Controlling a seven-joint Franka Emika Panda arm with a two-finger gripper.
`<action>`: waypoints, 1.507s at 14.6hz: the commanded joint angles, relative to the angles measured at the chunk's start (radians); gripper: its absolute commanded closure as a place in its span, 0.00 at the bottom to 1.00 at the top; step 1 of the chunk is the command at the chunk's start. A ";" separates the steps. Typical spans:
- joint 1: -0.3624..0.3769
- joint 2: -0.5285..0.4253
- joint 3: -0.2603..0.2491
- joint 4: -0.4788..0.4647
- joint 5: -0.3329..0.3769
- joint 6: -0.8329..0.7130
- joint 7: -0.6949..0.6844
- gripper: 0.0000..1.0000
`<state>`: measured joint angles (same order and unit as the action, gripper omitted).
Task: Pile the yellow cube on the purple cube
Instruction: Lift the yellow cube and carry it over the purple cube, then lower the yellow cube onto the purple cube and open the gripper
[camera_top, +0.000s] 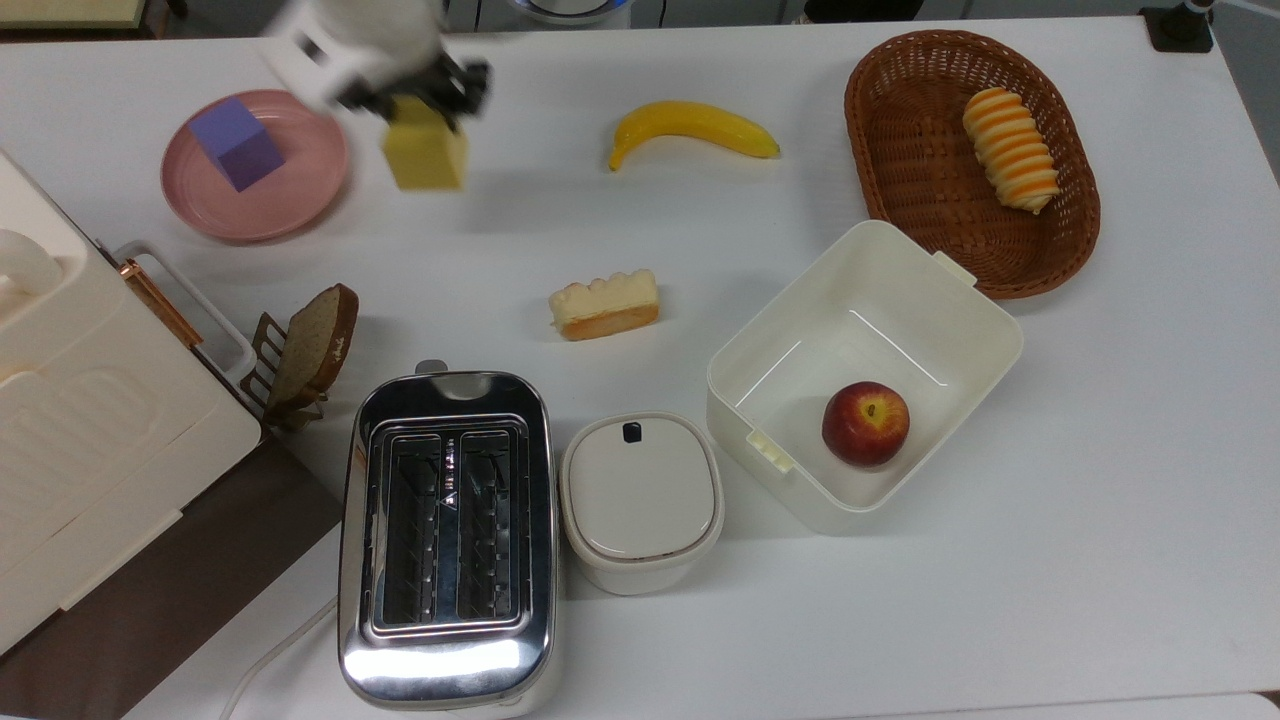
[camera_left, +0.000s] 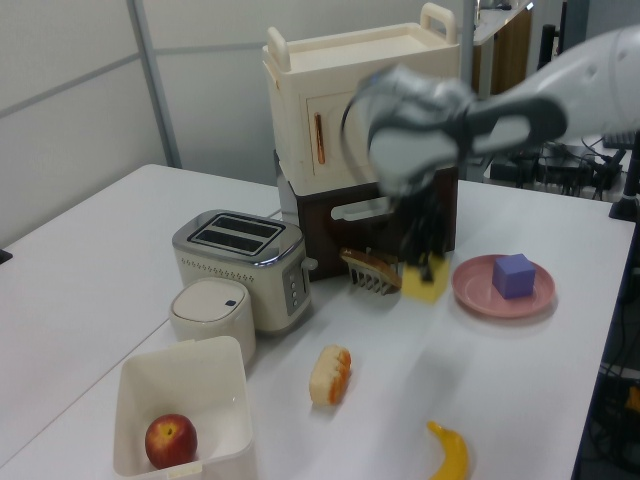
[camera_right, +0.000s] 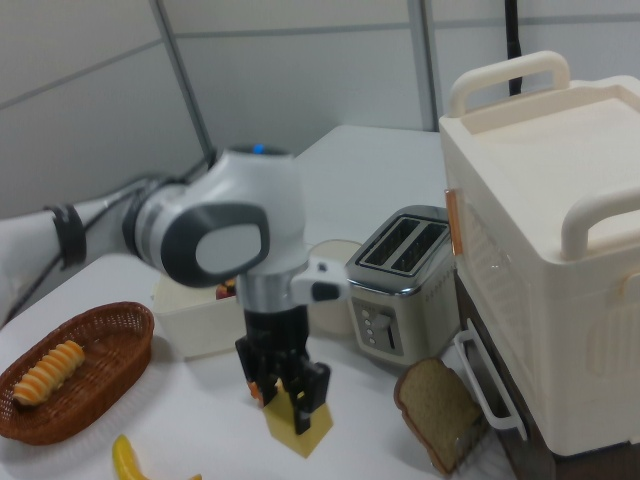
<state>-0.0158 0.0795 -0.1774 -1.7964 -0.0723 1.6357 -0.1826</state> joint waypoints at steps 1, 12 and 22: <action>-0.010 0.003 -0.155 0.049 0.034 -0.057 -0.216 0.95; -0.065 0.095 -0.343 -0.032 0.006 0.138 -0.400 0.93; -0.102 0.098 -0.350 -0.072 -0.001 0.187 -0.454 0.34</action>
<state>-0.1227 0.1929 -0.5234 -1.8394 -0.0621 1.7901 -0.6239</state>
